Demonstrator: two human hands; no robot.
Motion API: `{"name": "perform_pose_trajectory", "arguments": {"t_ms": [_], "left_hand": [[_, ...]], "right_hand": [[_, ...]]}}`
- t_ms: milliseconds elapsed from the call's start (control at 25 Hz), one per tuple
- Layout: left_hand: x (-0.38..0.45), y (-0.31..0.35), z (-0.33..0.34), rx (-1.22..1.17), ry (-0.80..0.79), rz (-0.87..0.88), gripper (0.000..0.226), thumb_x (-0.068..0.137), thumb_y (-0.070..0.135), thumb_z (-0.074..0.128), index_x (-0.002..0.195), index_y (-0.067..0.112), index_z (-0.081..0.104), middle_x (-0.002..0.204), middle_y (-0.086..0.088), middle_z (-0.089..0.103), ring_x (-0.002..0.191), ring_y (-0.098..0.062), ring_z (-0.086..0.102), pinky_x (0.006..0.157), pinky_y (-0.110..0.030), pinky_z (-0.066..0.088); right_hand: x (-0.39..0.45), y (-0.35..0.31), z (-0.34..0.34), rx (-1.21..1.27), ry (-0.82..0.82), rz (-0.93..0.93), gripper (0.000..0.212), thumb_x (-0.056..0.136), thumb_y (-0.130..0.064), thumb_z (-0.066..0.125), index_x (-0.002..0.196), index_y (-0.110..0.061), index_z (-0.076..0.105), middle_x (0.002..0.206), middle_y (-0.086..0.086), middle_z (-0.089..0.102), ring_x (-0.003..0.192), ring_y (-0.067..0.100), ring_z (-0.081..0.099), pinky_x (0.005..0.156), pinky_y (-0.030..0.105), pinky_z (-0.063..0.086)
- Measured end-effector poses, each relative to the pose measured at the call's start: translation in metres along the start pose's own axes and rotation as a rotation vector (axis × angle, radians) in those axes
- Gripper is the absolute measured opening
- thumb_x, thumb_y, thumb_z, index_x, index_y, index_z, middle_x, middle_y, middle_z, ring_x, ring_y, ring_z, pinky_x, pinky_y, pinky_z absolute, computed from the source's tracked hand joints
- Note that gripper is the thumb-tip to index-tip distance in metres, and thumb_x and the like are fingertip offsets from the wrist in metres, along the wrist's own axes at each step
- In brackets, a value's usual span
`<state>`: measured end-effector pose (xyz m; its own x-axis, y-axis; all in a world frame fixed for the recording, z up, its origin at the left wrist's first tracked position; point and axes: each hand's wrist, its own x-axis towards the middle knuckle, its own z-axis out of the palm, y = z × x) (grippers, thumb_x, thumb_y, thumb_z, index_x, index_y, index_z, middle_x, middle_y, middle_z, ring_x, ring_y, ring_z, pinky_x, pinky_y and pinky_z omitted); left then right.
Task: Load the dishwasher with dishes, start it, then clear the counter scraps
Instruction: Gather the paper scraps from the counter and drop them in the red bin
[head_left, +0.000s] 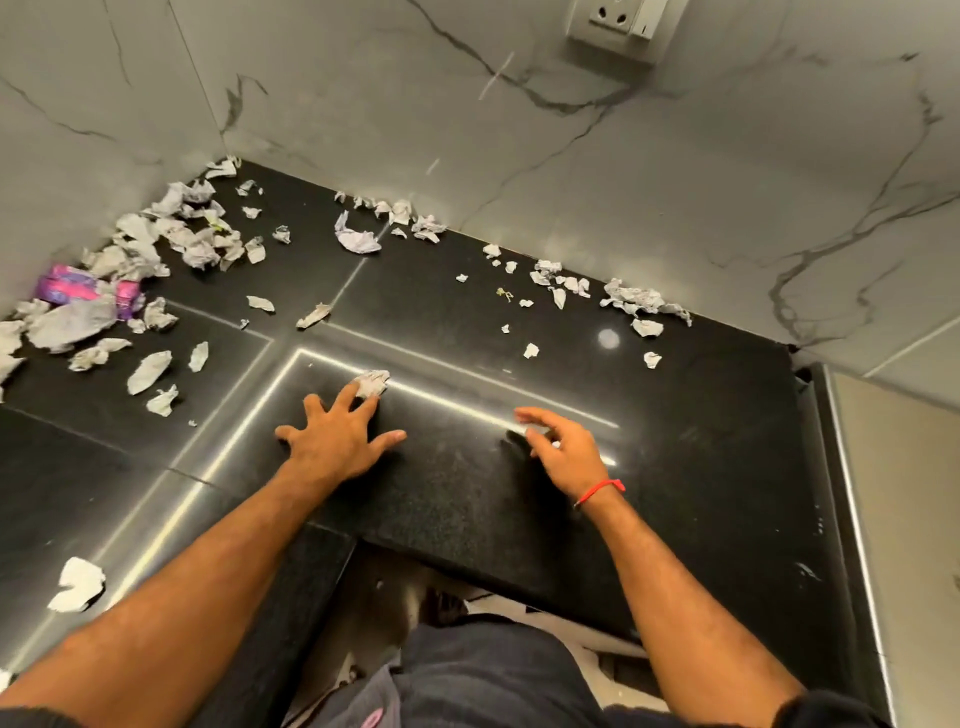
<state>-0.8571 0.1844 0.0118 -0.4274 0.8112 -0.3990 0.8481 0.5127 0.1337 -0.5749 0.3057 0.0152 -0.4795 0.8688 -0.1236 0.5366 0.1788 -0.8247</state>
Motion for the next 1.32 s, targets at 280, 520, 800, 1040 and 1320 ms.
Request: {"name": "perform_pose_trajectory", "arguments": {"t_ms": [280,520,800,1040,1320], "left_hand": [[0.047,0.115,-0.021,0.141,0.069,0.396,0.081,0.096,0.064,0.046,0.16,0.026,0.013,0.168,0.004,-0.013,0.15,-0.032,0.016,0.114,-0.067,0.023],[0.102,0.206,-0.024,0.255,-0.115,0.608,0.074,0.104,0.058,0.028,0.162,0.019,0.004,0.168,0.004,-0.015,0.156,-0.025,-0.006,0.121,-0.059,0.015],[0.098,0.166,-0.01,0.33,-0.008,0.491,0.089,0.092,0.073,0.002,0.162,0.018,0.001,0.17,0.003,-0.005,0.156,-0.027,0.001,0.122,-0.054,0.011],[0.035,0.074,0.018,0.299,0.1,0.211,0.076,0.093,0.075,0.013,0.159,0.037,0.023,0.166,0.013,0.022,0.152,-0.035,0.021,0.112,-0.072,0.015],[0.024,0.076,-0.002,0.203,0.043,0.059,0.06,0.098,0.067,0.025,0.155,0.053,0.013,0.167,0.018,0.008,0.156,-0.029,-0.001,0.115,-0.074,-0.003]], "right_hand": [[0.082,0.041,-0.104,-0.107,0.411,0.058,0.041,0.09,-0.006,0.061,0.13,-0.015,0.062,0.138,0.007,0.056,0.124,0.023,0.055,0.11,0.042,0.041],[0.111,0.097,-0.142,-0.32,0.306,0.242,0.064,0.096,-0.032,0.059,0.153,-0.021,0.032,0.166,0.006,0.003,0.152,0.029,0.001,0.123,0.045,0.013],[0.13,0.08,-0.07,-0.749,-0.004,0.163,0.098,0.087,-0.078,0.01,0.157,-0.01,0.007,0.165,0.015,-0.005,0.151,0.035,-0.007,0.122,0.052,-0.004],[0.092,0.014,0.036,-0.716,-0.213,-0.235,0.071,0.094,-0.069,0.017,0.156,-0.033,0.017,0.166,-0.003,0.004,0.152,0.034,-0.005,0.114,0.068,-0.01],[0.17,0.062,-0.078,-0.523,0.42,-0.255,0.044,0.091,-0.043,0.051,0.128,-0.024,0.063,0.145,0.005,0.052,0.135,0.033,0.043,0.108,0.059,0.034]]}}
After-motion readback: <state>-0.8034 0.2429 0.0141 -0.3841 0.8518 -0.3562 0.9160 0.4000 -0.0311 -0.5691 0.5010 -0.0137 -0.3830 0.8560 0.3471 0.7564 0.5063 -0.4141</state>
